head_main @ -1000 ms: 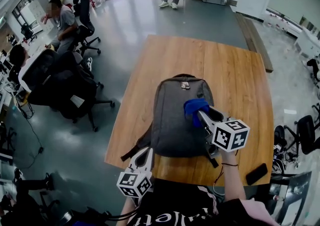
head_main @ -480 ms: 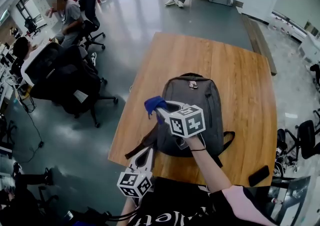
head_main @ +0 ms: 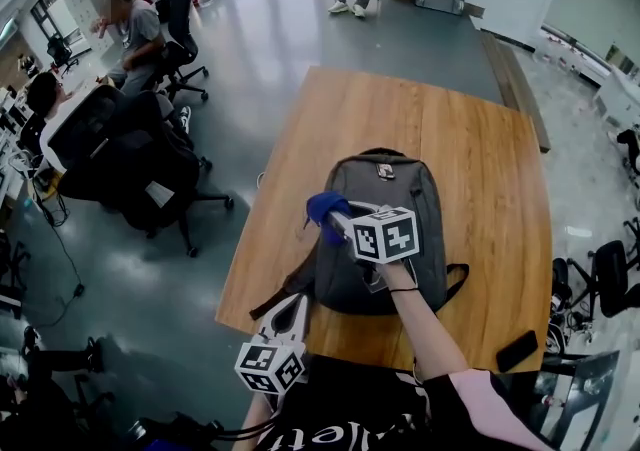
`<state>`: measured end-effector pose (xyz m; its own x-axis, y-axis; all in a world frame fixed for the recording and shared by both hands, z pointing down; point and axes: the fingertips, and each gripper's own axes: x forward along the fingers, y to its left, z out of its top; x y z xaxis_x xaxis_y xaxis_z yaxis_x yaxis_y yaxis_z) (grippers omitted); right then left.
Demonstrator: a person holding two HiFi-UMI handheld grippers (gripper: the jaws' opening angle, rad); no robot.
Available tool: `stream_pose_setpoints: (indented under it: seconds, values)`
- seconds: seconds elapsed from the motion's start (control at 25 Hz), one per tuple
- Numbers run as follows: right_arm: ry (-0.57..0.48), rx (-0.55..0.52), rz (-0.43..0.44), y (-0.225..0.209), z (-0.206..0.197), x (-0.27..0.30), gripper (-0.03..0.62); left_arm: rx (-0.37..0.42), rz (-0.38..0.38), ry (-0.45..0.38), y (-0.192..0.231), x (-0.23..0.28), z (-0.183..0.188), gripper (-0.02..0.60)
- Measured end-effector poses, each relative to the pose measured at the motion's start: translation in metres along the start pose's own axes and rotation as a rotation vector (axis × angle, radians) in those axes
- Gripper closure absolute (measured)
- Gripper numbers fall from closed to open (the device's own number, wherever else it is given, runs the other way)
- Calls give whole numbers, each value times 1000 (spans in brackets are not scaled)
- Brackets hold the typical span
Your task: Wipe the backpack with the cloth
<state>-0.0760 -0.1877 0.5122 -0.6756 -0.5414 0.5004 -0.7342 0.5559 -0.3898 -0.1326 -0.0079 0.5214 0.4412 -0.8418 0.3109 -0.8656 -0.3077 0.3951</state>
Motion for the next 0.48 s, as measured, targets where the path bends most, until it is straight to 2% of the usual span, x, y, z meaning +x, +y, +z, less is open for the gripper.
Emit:
stream_pose_setpoints:
  seconds: [0.32, 0.48]
  values:
    - [-82, 49, -109, -74, 12, -77, 477, 13, -45, 21, -17, 16, 0, 583]
    - [-106, 94, -191, -121, 6, -116, 477, 21, -78, 31, -29, 28, -1, 583]
